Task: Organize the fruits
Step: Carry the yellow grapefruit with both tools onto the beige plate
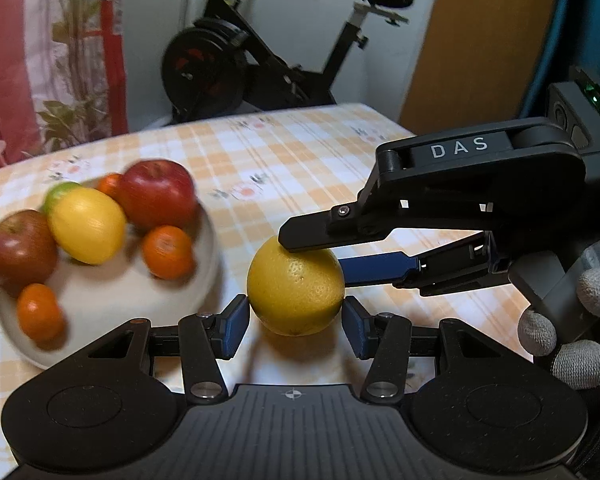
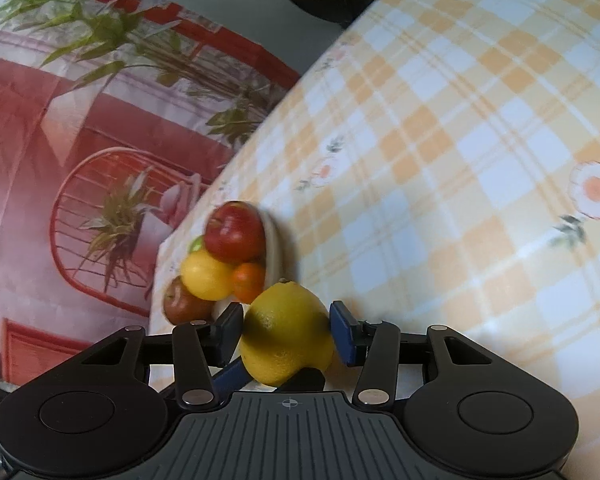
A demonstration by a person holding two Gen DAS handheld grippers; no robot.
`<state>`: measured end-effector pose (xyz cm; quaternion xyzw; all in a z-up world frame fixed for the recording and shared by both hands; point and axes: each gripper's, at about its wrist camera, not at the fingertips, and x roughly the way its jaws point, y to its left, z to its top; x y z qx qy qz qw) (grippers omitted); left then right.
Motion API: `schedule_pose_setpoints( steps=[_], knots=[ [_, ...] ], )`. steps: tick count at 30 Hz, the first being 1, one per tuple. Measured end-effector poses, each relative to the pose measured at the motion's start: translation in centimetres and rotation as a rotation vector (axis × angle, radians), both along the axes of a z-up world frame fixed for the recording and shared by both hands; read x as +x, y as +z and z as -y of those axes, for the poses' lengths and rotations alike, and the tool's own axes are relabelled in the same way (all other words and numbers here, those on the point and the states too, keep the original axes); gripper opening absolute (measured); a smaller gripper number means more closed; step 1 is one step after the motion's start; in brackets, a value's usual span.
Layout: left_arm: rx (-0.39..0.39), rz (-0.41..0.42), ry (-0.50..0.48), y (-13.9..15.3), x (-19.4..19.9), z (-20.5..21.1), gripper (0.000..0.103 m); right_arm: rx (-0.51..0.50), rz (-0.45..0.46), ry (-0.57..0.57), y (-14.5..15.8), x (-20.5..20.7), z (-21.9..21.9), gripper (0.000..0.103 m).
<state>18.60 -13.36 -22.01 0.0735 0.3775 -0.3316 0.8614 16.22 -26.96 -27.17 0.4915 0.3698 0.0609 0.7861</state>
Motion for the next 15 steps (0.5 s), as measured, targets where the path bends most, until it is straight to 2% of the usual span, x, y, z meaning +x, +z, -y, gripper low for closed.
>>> schedule_pose_setpoints(
  steps=[7,15],
  knots=[
    [-0.029,0.015,0.102,1.4,1.7,-4.0,0.053,-0.028,0.046,0.107,2.5,3.9,-3.3,0.043],
    [-0.034,-0.019,0.212,1.4,4.1,-7.9,0.053,-0.055,0.027,0.221,3.4,8.7,-8.3,0.043]
  ],
)
